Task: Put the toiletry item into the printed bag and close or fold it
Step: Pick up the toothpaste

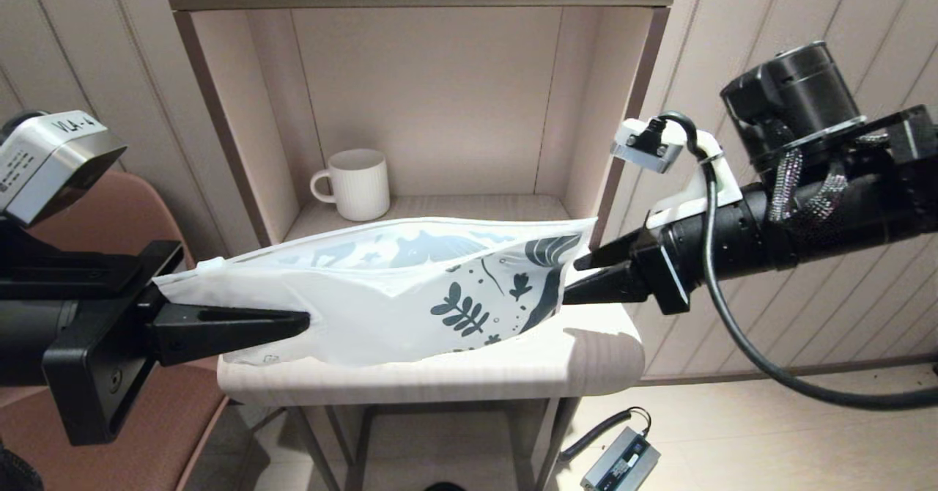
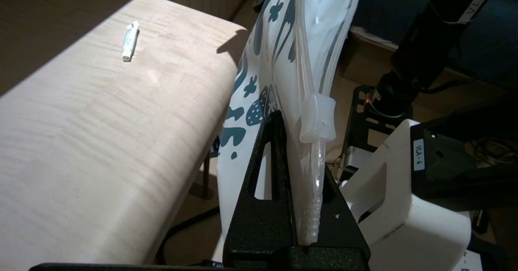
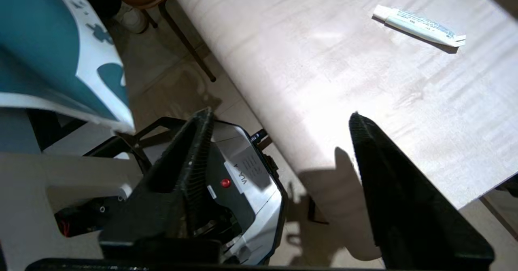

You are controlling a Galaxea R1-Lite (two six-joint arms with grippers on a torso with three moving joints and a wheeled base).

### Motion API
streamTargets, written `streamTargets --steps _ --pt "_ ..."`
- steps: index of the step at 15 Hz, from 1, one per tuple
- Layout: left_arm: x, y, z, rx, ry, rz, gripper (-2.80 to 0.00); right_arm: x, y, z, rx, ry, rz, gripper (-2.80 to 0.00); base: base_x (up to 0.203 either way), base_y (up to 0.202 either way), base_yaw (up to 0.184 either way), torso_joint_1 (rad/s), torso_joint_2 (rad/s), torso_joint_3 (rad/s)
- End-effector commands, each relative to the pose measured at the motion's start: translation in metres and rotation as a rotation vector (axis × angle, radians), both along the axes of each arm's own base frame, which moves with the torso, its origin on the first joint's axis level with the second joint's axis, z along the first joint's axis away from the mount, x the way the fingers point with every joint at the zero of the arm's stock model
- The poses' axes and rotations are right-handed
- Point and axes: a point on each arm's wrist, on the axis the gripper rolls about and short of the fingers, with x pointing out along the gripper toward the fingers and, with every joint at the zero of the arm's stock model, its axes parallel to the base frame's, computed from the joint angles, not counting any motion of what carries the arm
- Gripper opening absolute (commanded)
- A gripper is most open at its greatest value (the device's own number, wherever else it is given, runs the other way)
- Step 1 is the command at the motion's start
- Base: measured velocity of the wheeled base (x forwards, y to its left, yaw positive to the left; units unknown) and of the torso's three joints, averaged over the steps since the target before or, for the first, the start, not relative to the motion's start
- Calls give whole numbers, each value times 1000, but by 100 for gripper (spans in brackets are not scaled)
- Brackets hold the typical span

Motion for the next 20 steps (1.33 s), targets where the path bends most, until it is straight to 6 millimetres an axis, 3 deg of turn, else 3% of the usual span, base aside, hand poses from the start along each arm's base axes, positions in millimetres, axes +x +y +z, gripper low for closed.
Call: streamTargets --steps 1,8,9,11,12,20 --pt "0 0 0 -1 1 -5 -280 14 7 -8 -9 31 -4 -280 0 0 0 0 0 0" --pt "2 -1 -1 0 5 -7 -280 32 22 -20 -67 34 -59 -280 0 0 0 0 0 0" --pt "2 -1 -1 0 5 -7 -280 34 24 -23 -91 24 -81 0 0 0 0 0 0 0" --pt "2 -1 -1 0 7 -8 -280 37 31 -23 -87 11 -75 0 0 0 0 0 0 0" --pt "2 -1 -1 0 7 -8 -280 39 33 -23 -86 10 -75 -280 0 0 0 0 0 0" --pt "2 -1 -2 0 9 -11 -280 68 51 -41 -120 30 -103 -280 0 0 0 0 0 0"
